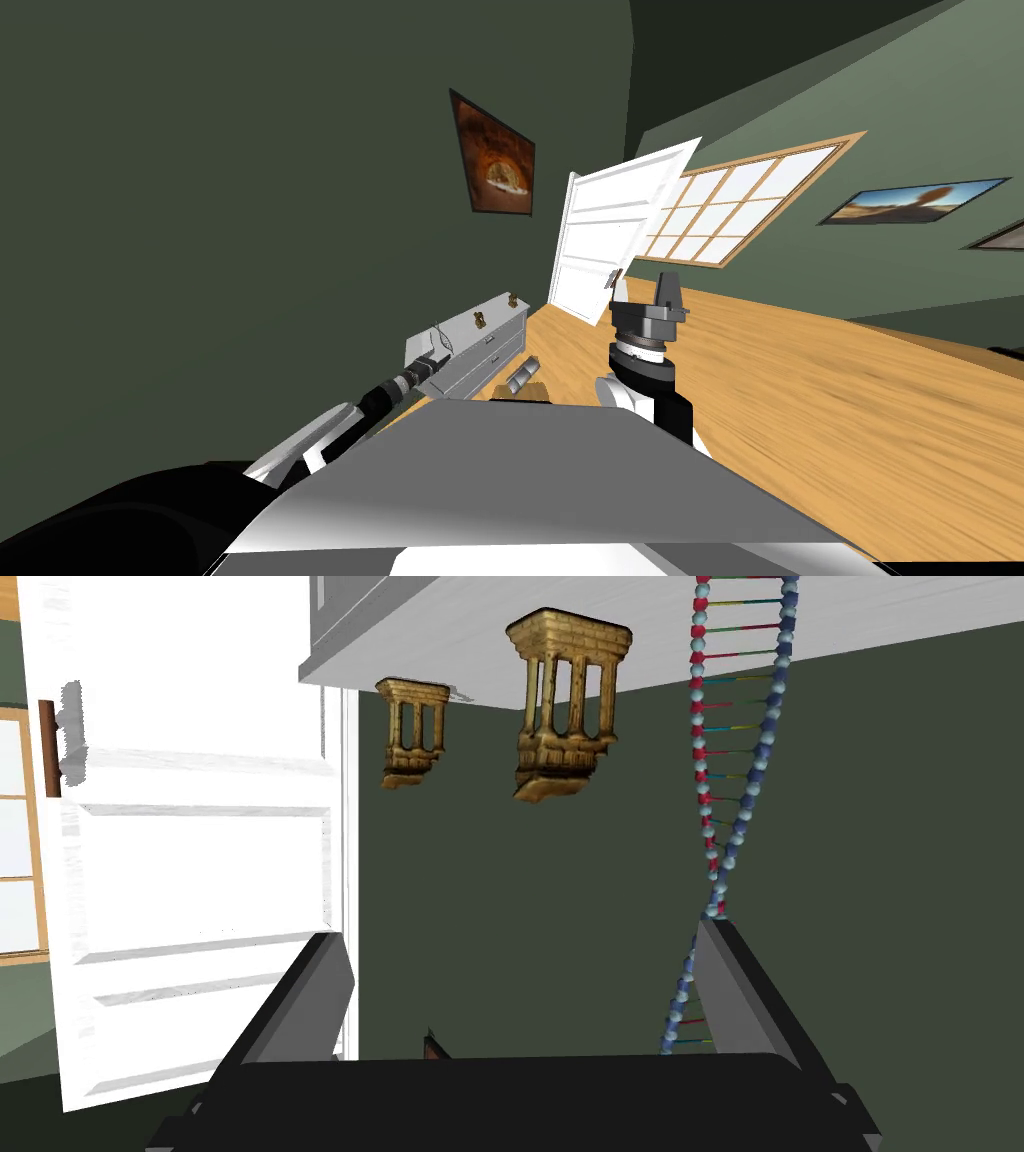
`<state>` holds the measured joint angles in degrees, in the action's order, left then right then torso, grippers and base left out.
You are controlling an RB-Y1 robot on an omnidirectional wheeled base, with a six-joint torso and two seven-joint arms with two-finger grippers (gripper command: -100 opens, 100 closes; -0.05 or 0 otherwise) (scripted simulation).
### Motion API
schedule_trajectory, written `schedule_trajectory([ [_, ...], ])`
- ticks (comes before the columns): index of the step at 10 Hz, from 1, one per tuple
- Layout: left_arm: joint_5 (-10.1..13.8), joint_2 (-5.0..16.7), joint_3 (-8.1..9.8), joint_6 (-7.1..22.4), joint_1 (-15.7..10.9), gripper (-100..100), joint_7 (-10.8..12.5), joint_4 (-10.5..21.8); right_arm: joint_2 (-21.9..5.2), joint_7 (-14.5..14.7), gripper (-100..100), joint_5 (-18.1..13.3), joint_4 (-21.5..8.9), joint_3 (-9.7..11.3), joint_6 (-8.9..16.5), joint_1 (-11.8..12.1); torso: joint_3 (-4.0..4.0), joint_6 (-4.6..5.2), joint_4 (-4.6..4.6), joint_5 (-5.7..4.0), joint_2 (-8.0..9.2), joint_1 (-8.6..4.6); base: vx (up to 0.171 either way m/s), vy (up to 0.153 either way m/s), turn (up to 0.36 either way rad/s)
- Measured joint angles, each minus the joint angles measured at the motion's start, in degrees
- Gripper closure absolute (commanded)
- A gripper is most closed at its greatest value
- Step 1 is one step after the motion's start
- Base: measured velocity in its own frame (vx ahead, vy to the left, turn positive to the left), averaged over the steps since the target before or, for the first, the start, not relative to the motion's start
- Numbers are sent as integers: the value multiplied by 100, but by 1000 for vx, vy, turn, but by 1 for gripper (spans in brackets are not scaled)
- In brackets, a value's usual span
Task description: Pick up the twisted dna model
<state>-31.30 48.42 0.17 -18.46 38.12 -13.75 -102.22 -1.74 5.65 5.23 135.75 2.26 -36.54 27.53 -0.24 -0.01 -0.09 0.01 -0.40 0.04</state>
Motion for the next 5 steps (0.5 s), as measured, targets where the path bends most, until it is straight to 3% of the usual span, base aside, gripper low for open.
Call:
schedule_trajectory([
  [5, -137, 691, -31, 191, 124, -100, -100, 303, 0, 0, 0, 0, 0, 0, 0, 0, -5, 1, -2, -1, -9, -8, 117, 0, -28],
])
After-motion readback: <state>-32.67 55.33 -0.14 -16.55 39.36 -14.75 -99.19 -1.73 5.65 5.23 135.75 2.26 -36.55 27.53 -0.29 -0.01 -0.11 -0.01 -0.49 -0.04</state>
